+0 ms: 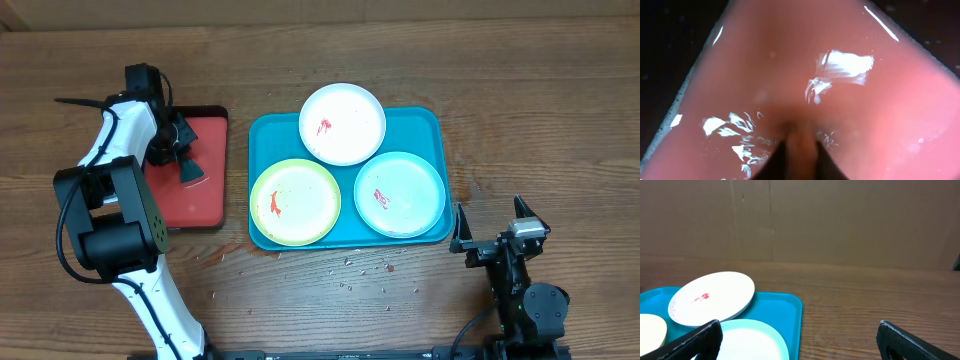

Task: Clean dirty plates on tray and stack at the side
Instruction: 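Rub the sponge in the soapy water with the left gripper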

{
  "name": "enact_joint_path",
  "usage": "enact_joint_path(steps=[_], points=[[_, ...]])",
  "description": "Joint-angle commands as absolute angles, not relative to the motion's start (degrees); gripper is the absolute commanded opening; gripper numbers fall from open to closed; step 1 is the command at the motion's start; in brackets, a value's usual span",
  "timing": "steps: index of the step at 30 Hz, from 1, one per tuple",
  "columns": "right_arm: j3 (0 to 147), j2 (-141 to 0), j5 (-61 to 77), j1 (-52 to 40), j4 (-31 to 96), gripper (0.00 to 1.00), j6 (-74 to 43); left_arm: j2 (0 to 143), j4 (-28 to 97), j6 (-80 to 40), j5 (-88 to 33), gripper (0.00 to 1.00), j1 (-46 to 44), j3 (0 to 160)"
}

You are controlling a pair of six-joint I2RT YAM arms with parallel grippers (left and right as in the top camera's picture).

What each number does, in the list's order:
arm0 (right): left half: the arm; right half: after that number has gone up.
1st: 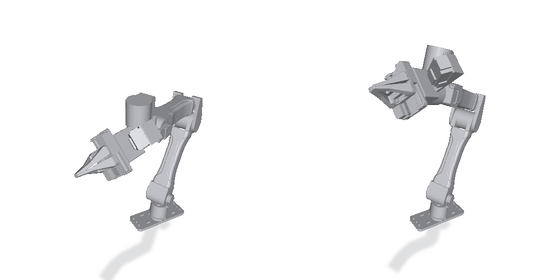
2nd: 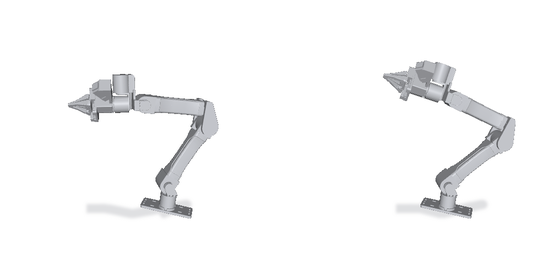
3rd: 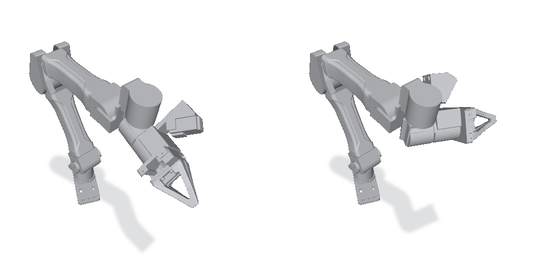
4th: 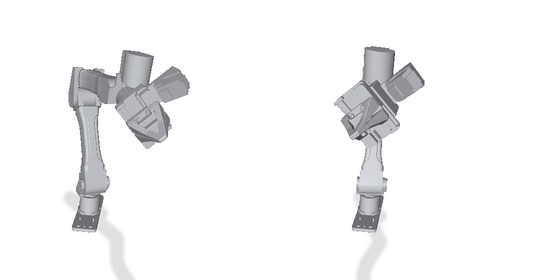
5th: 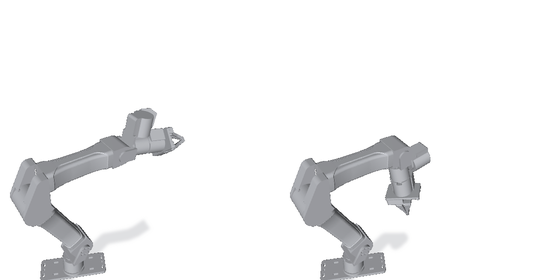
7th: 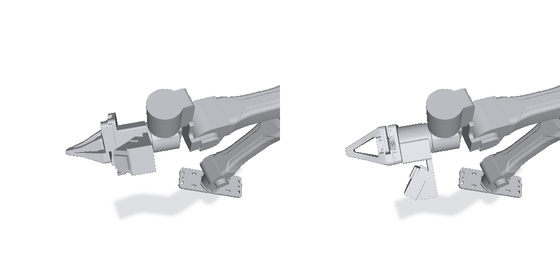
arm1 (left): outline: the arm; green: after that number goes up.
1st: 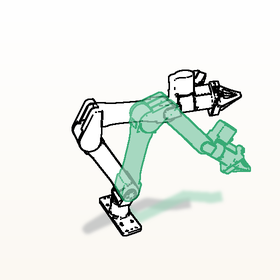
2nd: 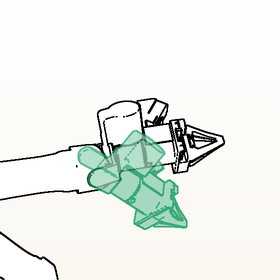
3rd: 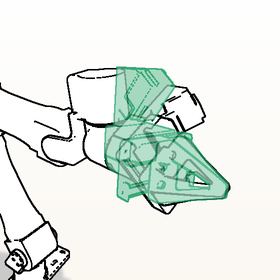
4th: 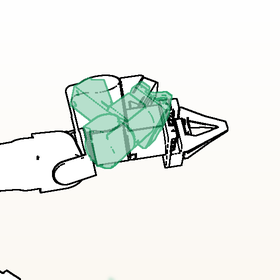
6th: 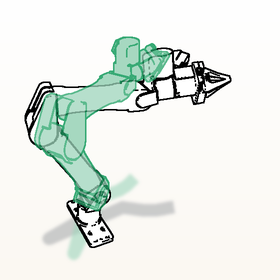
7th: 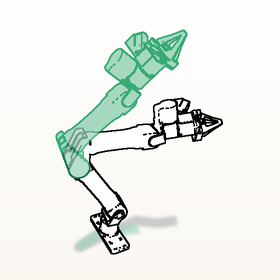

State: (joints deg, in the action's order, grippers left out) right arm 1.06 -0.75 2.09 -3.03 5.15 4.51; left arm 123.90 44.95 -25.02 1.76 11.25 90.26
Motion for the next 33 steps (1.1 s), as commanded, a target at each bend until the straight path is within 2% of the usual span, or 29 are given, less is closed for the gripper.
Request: enact_joint_path(steps=[1, 4, 5, 6, 7, 16, 18, 19, 21, 22, 23, 26, 27, 28, 29, 30, 33], points=[[0.47, -0.4, 1.54, -2.98, 4.8, 1.0, 4.34, 125.34, 44.77, -24.88, 2.09, 0.04, 10.81, 90.89], [0.47, -0.4, 1.54, -2.98, 4.8, 1.0, 4.34, 125.34, 44.8, -24.86, 2.09, 0.06, 10.85, 90.98], [0.47, -0.4, 1.54, -2.98, 4.8, 1.0, 4.34, 125.32, 45.06, -24.84, 2.04, 0.23, 10.85, 91.07], [0.47, -0.4, 1.54, -2.98, 4.8, 1.0, 4.34, 125.34, 45.47, -24.84, 1.89, 0.73, 10.85, 91.11], [0.47, -0.4, 1.54, -2.98, 4.8, 1.0, 4.34, 125.34, 46.28, -24.84, 1.69, 1.0, 10.85, 91.13], [0.47, -0.4, 1.54, -2.98, 4.8, 1.0, 4.34, 125.34, 56.38, -24.84, -4.93, 1.0, 10.83, 91.13], [0.47, -0.4, 1.54, -2.98, 4.8, 1.0, 4.34, 125.34, 57.04, -24.84, -5.82, 0.82, 10.85, 91.13], [0.47, -0.4, 1.54, -2.98, 4.8, 1.0, 4.34, 125.34, 57.17, -24.84, -5.82, 0.69, 10.85, 91.13], [0.47, -0.4, 1.54, -2.98, 4.8, 1.0, 4.34, 125.34, 57.14, -24.84, -5.82, 0.27, 10.83, 91.13], [0.47, -0.4, 1.54, -2.98, 4.8, 1.0, 4.34, 125.34, 57.12, -24.86, -5.82, 0.12, 10.85, 91.13], [0.47, -0.4, 1.54, -2.98, 4.8, 1.0, 4.34, 125.34, 57.12, -24.91, -5.89, 0.04, 10.83, 91.13], [0.47, -0.4, 1.54, -2.98, 4.8, 1.0, 4.34, 125.34, 57.14, -24.88, -5.98, 0.04, 10.85, 91.13], [0.47, -0.4, 1.54, -2.98, 4.8, 1.0, 4.34, 125.34, 57.14, -24.86, -5.96, 0.04, 10.85, 91.13], [0.47, -0.4, 1.54, -2.98, 4.8, 1.0, 4.34, 125.34, 57.17, -24.86, -5.98, 0.13, 10.85, 91.13], [0.47, -0.4, 1.54, -2.98, 4.8, 1.0, 4.34, 125.34, 57.21, -24.84, -5.98, 0.53, 10.85, 91.13], [0.47, -0.4, 1.54, -2.98, 4.8, 1.0, 4.34, 125.34, 57.36, -24.84, -6.04, 1.0, 10.85, 91.13], [0.47, -0.4, 1.54, -2.98, 4.8, 1.0, 4.34, 125.34, 59.11, -24.82, -7.6, 1.0, 10.85, 91.13]])
